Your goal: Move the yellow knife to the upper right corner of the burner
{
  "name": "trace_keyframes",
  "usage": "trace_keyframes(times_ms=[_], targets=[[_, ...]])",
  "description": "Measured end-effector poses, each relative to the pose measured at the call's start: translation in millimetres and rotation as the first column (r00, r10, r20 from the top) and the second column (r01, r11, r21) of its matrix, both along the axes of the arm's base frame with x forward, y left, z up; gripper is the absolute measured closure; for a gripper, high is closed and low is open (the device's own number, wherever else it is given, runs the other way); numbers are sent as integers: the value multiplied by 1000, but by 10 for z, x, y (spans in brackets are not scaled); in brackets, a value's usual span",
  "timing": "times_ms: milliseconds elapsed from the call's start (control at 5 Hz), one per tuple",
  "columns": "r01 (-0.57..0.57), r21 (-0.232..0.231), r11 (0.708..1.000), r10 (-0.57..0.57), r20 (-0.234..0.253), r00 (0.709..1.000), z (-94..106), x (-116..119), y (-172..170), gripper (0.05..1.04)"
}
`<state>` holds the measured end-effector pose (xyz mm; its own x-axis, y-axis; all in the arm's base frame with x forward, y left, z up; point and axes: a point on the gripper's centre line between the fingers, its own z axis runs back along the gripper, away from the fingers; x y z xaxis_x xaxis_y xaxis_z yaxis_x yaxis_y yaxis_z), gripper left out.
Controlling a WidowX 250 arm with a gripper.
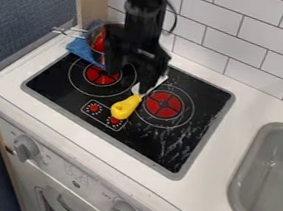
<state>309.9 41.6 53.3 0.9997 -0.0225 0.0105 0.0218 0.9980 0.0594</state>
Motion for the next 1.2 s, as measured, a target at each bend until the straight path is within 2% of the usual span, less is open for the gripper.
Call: trace_keyframes(times_ms=[200,400,600,800,1000,1200], targets=[[3,7,1000,-3,-44,999,-208,-1,-113,83],[-19,5,1000,19,-45,999,-324,53,-123,83],[-33,24,999,35,-74,997,-427,67,-93,139],[-17,16,1000,18,-60,998,-444,64,-105,420],[7,23,1000,-6,-31,999,-346,19,-102,686],[25,45,999,-26,24,999,-156,53,-135,703]])
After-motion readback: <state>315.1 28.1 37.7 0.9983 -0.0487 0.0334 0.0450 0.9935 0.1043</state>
